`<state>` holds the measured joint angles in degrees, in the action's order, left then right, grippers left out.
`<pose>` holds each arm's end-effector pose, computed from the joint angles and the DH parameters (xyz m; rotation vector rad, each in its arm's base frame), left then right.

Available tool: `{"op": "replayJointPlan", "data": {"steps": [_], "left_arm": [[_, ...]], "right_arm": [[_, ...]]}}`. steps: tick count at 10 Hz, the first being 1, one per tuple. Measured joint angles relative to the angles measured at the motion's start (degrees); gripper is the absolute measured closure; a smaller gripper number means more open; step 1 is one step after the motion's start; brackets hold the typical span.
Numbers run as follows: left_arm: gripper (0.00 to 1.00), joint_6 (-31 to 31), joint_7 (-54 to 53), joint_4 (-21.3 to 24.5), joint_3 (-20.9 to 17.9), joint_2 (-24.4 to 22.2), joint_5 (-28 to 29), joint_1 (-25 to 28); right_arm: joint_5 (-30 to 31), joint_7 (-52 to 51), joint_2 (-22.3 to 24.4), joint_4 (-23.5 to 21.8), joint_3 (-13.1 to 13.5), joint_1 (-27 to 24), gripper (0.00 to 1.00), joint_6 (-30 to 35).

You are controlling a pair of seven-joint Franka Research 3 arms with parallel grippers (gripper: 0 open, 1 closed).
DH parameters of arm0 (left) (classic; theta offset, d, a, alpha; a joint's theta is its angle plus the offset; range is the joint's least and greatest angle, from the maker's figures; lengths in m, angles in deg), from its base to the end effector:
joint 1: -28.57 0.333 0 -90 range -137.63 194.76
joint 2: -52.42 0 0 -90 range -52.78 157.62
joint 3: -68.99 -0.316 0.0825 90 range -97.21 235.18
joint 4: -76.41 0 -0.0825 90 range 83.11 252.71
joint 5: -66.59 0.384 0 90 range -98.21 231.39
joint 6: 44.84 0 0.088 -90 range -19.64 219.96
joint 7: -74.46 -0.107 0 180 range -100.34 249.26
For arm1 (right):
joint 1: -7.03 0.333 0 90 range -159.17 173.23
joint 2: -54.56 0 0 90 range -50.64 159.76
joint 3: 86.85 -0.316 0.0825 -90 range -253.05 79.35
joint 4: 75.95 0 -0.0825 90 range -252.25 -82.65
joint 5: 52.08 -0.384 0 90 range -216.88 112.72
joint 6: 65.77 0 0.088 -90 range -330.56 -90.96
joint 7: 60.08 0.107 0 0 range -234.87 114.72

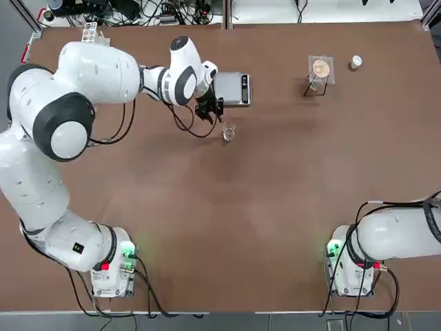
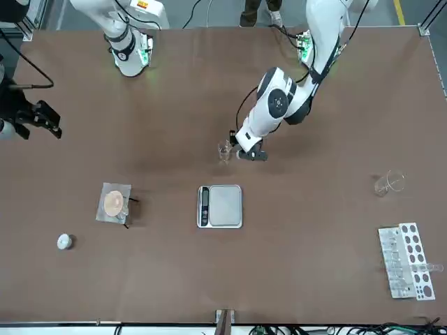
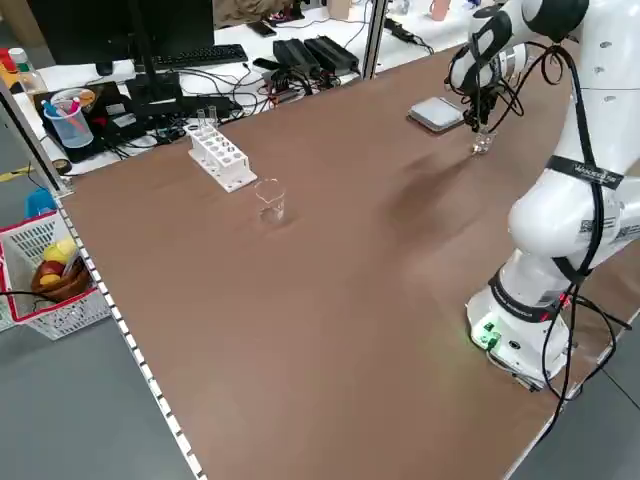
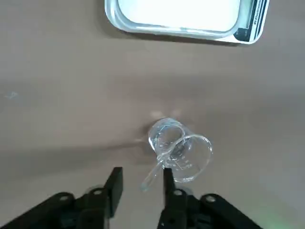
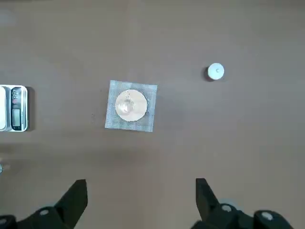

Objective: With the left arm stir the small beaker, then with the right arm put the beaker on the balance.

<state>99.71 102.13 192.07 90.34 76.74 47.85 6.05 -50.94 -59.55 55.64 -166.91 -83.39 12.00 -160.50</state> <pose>0.4498 -0.4170 0.2623 2.7980 0.0208 -0.1859 0.5570 0.0124 0.6346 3.1214 0.0279 0.1326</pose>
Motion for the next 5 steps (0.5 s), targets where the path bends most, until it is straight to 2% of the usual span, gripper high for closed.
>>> {"op": "replayJointPlan", "data": {"steps": [5], "left_arm": [[0.66,0.1,0.0,0.0,0.1,0.0,0.0,-0.1]], "right_arm": [[0.0,0.0,0.0,0.0,0.0,0.0,0.0,0.0]]}}
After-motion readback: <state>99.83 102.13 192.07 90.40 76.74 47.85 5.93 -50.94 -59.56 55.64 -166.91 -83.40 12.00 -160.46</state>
